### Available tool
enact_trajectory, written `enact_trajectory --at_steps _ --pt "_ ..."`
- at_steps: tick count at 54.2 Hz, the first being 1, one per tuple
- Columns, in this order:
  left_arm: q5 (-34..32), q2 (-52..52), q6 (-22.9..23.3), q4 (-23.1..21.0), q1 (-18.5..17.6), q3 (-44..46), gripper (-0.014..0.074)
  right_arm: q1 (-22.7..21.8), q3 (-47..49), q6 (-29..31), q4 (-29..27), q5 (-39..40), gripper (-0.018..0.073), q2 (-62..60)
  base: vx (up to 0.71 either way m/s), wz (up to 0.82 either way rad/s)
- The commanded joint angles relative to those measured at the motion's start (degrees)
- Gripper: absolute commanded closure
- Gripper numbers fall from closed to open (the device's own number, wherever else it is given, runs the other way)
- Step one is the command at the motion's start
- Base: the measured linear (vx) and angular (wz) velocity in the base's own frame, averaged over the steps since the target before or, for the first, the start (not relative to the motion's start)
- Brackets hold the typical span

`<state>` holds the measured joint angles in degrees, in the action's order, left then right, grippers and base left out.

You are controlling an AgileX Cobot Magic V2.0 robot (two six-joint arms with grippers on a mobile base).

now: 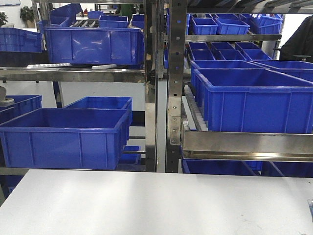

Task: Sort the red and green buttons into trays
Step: 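Lift both held buttons up off the white table, then drive the base away from the table holding both buttons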

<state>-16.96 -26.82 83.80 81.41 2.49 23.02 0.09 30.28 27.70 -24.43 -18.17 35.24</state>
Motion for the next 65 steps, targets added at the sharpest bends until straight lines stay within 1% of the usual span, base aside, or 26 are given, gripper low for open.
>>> enact_trajectory --at_steps 1,65 --pt "-0.6 -0.2 0.6 -1.9 -0.5 1.7 0.0596 -0.1 1.9 0.6 -0.8 5.3 0.0568 -0.1 0.0 0.0" --pt "-0.5 -0.2 0.6 -1.9 -1.0 1.7 0.0596 -0.1 1.9 0.6 -0.8 5.3 0.0568 -0.1 0.0 0.0"
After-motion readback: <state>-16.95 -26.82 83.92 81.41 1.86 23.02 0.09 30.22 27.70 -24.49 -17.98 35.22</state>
